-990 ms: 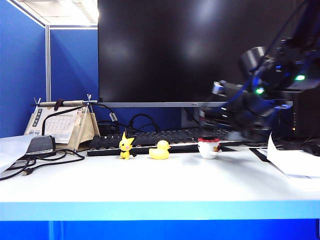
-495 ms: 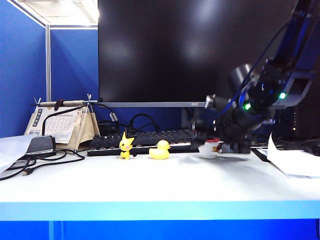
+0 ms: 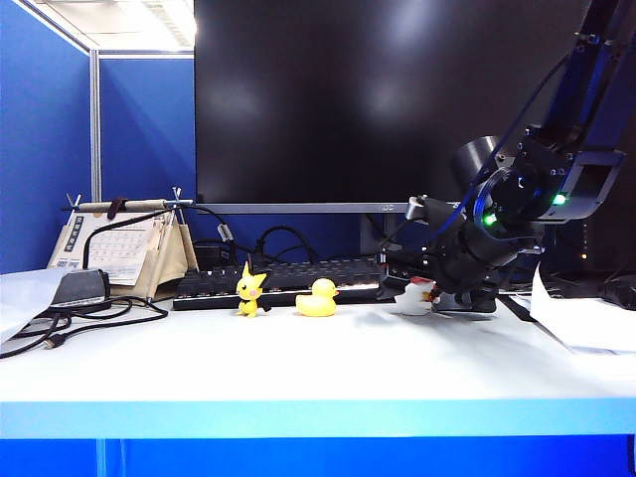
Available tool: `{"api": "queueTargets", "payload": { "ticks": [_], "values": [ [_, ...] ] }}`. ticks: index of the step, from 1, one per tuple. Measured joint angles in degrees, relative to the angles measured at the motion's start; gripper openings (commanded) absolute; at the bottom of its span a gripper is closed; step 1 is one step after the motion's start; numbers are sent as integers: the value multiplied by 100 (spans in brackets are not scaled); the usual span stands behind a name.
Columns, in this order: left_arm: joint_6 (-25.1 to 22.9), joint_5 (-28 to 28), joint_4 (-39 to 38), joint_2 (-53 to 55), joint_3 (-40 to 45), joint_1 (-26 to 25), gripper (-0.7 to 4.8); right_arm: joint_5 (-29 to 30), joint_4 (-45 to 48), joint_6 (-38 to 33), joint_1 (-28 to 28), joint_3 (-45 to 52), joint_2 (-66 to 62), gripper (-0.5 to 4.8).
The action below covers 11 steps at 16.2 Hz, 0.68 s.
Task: Pick up the doll with a different color than the other dolls and place it near you.
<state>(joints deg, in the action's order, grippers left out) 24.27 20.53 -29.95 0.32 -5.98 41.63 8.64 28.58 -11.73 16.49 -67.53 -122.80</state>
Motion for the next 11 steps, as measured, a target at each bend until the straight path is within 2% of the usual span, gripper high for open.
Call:
{"api": "queueTargets", "payload": {
  "ticks": [3,4,6,7,11],
  "values": [
    [0,0,-2,0,0,0,22,-157,72,2,-2,0,2,479],
    [0,0,0,0,0,0,22,-201,70,2,-2,0,2,423],
    [0,0,-2,0,0,0,22,-214,70,-2,-4,0,2,246],
    [0,0,-2,0,0,0,22,-214,74,7,-4,0,2,206],
    [0,0,0,0,0,0,22,-214,72,9,-2,-2,2,206]
  ]
}}
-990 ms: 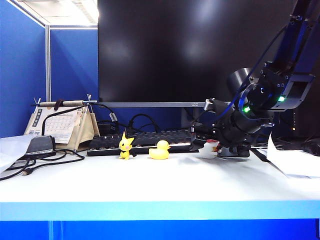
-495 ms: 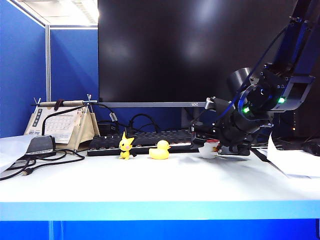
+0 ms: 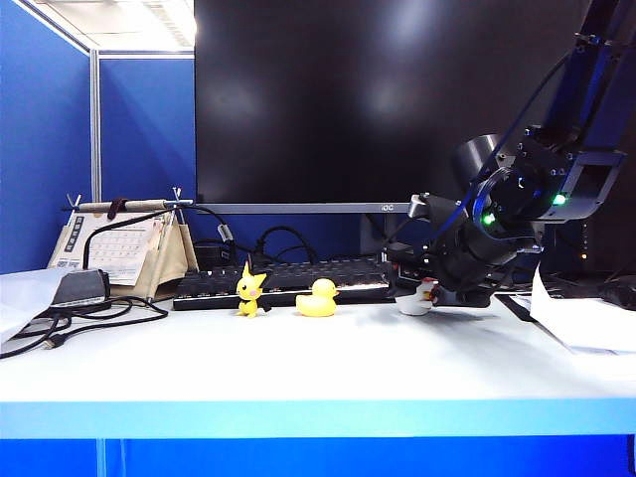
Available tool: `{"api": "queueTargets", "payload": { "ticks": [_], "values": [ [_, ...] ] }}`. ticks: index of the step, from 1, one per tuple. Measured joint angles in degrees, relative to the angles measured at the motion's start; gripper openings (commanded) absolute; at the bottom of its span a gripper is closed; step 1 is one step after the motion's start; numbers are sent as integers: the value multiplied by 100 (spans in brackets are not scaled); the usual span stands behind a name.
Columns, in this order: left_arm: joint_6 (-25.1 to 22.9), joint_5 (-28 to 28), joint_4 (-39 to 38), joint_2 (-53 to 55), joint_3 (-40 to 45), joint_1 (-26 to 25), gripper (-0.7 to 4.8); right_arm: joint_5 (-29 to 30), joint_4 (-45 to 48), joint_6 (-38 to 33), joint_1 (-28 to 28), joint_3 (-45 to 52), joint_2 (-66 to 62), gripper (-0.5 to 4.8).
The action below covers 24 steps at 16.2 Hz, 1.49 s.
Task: Pick up the doll with a different color than the other dolls and place it near you.
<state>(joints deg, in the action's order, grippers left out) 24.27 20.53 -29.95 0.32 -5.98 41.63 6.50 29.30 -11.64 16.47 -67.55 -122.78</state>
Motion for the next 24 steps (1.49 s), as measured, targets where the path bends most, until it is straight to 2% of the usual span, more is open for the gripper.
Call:
{"api": "queueTargets", "payload": {
  "ticks": [2,6,9,11,14,16,18,21,24],
  "values": [
    [0,0,-2,0,0,0,22,35,0,0,0,0,0,206],
    [0,0,0,0,0,0,22,531,44,0,0,11,46,195],
    [0,0,-2,0,0,0,22,623,83,0,-2,11,372,195],
    [0,0,-2,0,0,0,22,883,55,-2,-4,13,603,195],
    [0,0,-2,0,0,0,22,1440,-273,-4,0,13,1099,196],
    [0,2,-2,0,0,0,22,1799,-962,-2,9,11,1543,196],
    [0,2,-2,0,0,0,22,2122,-1239,61,61,214,1762,195],
    [0,0,-2,0,0,0,22,2157,-1178,127,369,822,2201,195],
    [0,0,-2,0,0,0,22,2024,-522,140,962,1666,2702,192]
  ]
}}
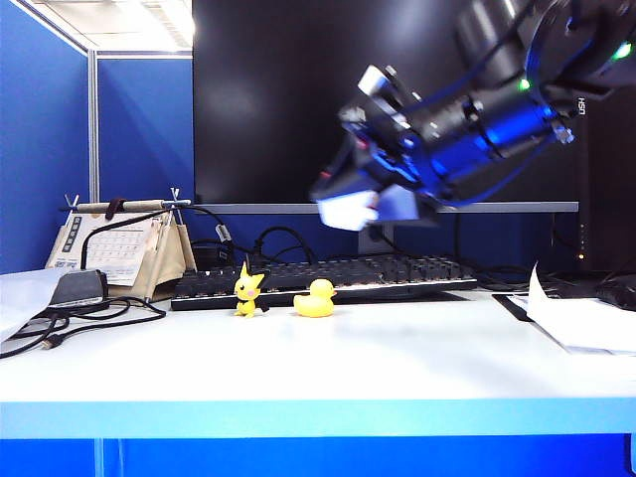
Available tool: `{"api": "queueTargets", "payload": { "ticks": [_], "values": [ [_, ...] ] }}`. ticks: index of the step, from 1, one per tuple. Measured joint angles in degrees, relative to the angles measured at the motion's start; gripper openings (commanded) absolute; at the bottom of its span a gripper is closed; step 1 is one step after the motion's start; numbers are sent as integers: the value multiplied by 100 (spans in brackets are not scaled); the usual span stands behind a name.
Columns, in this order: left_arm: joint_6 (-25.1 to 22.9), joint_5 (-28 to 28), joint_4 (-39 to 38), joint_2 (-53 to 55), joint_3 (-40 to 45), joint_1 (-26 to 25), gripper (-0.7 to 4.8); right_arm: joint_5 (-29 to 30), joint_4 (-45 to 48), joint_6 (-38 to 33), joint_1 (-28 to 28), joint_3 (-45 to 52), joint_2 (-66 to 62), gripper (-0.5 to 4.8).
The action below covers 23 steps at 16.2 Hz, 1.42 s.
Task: Pick up the doll with a different color than the other dolls and place it near you.
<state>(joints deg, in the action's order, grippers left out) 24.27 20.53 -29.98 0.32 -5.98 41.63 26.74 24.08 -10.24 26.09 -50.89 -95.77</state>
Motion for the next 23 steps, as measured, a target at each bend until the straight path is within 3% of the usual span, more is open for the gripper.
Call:
{"api": "queueTargets", "payload": {
  "ticks": [9,13,17,23],
  "values": [
    [0,0,0,0,0,0,22,-90,323,-280,1032,1237,391,174],
    [0,0,0,0,0,0,22,-348,1014,-326,1110,1928,442,175],
    [0,0,0,0,0,0,22,-1167,1596,-181,1104,2076,286,175],
    [0,0,0,0,0,0,22,-1231,2549,-278,1099,2083,-708,175]
  ]
}}
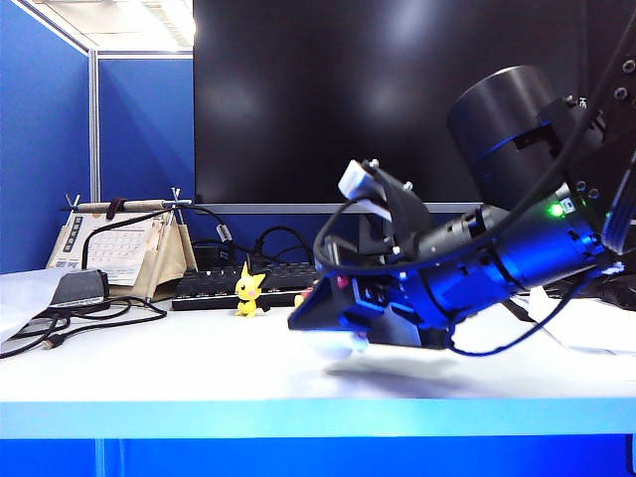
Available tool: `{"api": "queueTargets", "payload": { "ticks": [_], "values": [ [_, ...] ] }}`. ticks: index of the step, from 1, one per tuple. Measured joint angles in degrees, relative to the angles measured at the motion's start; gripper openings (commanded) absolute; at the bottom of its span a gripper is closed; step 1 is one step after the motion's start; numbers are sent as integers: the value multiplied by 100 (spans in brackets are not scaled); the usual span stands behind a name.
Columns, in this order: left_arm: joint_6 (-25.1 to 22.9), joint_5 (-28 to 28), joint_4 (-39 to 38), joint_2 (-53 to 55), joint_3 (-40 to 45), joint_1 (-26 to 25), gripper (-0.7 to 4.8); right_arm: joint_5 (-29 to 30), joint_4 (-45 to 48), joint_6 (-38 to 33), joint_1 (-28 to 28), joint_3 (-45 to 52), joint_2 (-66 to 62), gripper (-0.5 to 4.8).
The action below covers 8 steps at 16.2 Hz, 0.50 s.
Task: Pick up the doll with a different color than the other dolls and place it near you.
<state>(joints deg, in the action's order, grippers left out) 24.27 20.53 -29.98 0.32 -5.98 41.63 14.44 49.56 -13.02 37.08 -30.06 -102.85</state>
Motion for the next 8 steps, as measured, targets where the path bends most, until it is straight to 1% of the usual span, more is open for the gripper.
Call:
{"api": "queueTargets", "payload": {
  "ticks": [4,8],
  "values": [
    [0,0,0,0,0,0,22,-96,70,-2,-85,2,-13,175],
    [0,0,-2,0,0,0,22,15,264,-20,-129,-20,-330,176]
  ]
}}
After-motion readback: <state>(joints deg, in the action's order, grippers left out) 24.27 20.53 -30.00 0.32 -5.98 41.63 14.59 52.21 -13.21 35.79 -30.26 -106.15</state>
